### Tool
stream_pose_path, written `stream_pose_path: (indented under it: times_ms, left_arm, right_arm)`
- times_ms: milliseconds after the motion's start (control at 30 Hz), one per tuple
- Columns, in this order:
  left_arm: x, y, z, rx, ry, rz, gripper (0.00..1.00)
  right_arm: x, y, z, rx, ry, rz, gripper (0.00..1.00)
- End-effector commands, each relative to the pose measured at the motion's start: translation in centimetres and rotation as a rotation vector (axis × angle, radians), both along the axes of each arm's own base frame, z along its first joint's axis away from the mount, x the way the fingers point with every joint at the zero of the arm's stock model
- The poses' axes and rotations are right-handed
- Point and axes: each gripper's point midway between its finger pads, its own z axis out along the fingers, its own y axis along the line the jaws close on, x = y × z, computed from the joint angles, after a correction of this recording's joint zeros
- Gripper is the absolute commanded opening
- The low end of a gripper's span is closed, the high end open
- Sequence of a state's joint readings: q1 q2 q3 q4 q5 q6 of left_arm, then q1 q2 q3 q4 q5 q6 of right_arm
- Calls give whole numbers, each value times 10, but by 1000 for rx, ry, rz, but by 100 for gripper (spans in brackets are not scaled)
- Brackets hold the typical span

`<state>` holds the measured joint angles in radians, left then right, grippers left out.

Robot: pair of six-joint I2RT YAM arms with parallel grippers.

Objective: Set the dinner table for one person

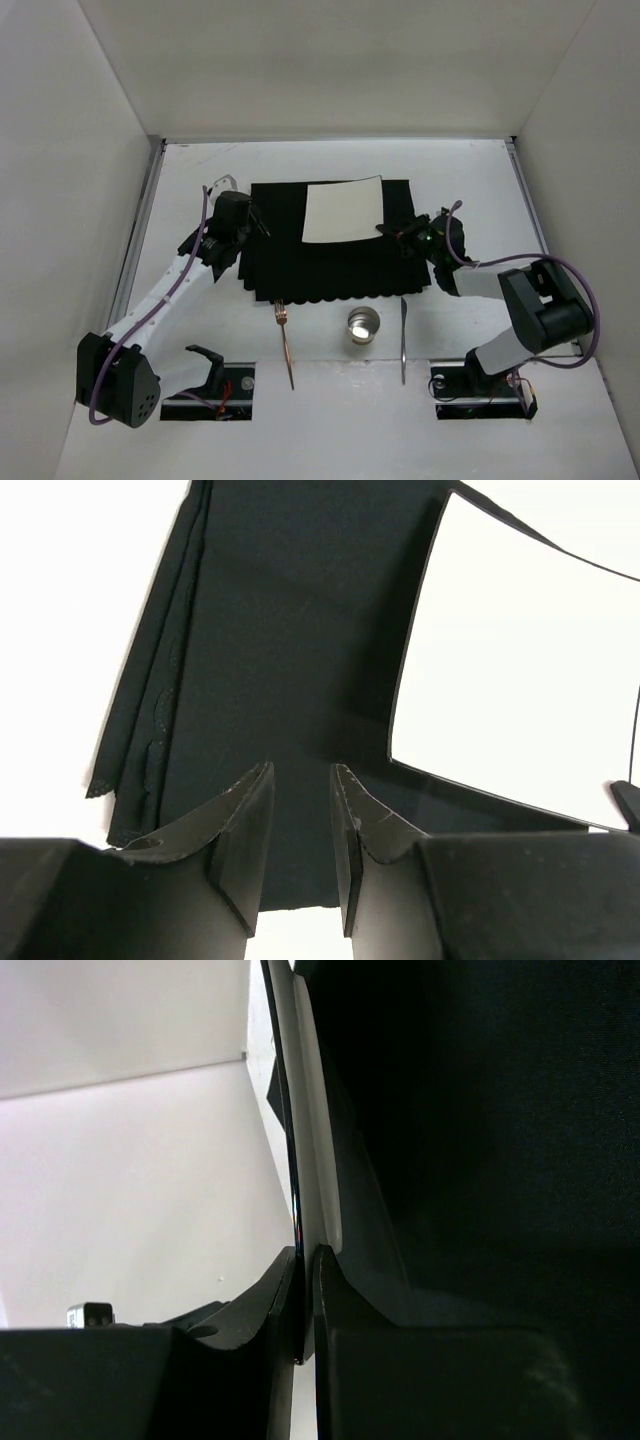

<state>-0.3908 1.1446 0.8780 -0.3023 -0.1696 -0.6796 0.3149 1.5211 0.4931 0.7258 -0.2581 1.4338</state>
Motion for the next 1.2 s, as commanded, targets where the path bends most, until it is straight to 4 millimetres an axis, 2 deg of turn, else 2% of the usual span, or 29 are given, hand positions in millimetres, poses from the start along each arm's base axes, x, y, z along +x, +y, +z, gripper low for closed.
stream_pose_path:
  times_ms: [0,100,200,300,500,667,800,933,1067,1167]
  left_arm:
    - [-3,3,13,9,-27,-6,27]
    - [-3,4,13,10,-26,-4,27]
    - [-3,6,13,13,-25,0,27]
    - [-4,8,10,20,-21,8,27]
    - [-3,8,7,21,-19,9,27]
    - [-3,9,4,22,-15,14,27]
    - [-5,14,1,23,-11,28,27]
    - [-6,15,-1,22,-8,36,27]
    - [-6,17,-1,23,-16,48,27]
    - [-5,18,1,24,-25,55,27]
  right_arm:
    - [8,17,100,178,-337,72,3]
    - [8,22,87,176,-306,104,3]
    - [4,29,90,181,-326,136,3]
    - [4,34,82,181,-303,163,4]
    - [7,34,40,152,-202,151,5]
    - [-2,40,2,127,-111,161,10]
    - [-5,35,-11,100,-76,128,22]
    - [-11,34,-25,51,-31,137,46]
    - [-19,27,-37,-34,4,127,63]
    - [-23,17,-37,-91,15,105,73]
